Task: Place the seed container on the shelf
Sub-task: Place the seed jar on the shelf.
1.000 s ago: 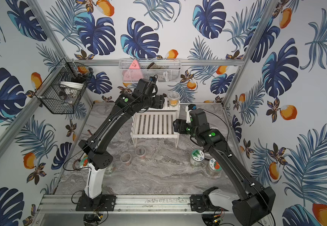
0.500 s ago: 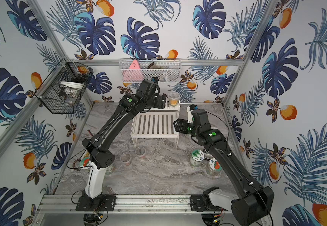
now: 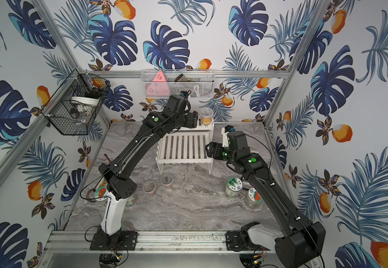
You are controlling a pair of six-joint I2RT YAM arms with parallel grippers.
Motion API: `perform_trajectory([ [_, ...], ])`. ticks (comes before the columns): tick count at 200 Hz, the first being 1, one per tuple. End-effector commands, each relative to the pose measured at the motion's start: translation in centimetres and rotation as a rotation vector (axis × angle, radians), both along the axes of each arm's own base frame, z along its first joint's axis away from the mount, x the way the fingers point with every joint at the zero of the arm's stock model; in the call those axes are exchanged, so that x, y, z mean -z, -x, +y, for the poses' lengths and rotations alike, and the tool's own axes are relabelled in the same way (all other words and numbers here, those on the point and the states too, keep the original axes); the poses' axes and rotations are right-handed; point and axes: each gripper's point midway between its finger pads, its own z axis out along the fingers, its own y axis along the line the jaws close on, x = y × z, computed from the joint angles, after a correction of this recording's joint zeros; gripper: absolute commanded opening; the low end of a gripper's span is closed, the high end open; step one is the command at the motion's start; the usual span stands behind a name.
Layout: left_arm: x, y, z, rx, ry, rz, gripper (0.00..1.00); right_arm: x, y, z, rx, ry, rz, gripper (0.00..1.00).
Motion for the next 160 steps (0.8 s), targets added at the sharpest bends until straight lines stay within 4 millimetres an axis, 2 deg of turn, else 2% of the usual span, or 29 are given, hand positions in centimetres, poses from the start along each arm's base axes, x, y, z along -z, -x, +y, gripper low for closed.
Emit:
perform_trajectory([
  [1, -1.1, -0.3, 0.6, -0.017, 0.006, -0.032, 0.82, -0.5, -0.3, 0.2, -0.001, -0.023, -0.020, 0.86],
  [32, -1.8, -0.3, 1.0, -0.020, 0.008, -0.048, 0.88, -0.2, -0.3, 0.3, 0.000, -0.024, -0.011, 0.86],
  [123, -2.2, -0.2, 0.0, 0.042, 0.072, -0.041, 0.91, 0.1, -0.3, 0.4, -0.004, -0.030, -0.002, 0.86],
  [160, -2.5, -0.2, -0.3, 0.052, 0.105, -0.042, 0.91, -0.1, -0.3, 1.6, -0.058, -0.069, -0.002, 0.83],
])
